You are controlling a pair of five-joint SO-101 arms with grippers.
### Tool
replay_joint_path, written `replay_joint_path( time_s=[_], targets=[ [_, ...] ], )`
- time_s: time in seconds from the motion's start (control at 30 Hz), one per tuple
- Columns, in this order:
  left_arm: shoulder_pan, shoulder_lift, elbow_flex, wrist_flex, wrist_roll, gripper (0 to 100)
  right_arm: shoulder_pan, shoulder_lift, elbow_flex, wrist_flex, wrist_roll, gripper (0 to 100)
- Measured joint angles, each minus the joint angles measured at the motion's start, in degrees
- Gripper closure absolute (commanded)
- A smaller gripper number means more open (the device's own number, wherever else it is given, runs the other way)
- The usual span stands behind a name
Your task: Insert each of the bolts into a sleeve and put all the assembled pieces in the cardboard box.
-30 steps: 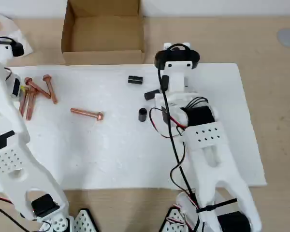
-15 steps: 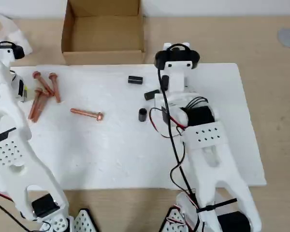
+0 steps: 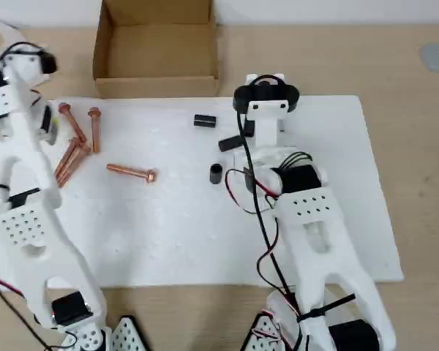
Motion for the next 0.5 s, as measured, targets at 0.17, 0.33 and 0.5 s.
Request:
replay_joint_path(
  time_s=[0.17, 0.33, 0.5],
  targets=[
    [1.49, -0.09, -0.26, 1.67, -2.90, 89, 0.00, 0.00, 0.18, -0.18, 0.00, 98.6],
    [1.49, -0.09, 1.93, 0.53, -4.57, 89, 0.00, 0.00, 0.18, -0.18, 0.00, 98.6],
    [2.02, -0.09, 5.19, -1.76, -5.27, 89, 0.00, 0.00, 0.18, -0.18, 0.00, 98.6]
  ],
)
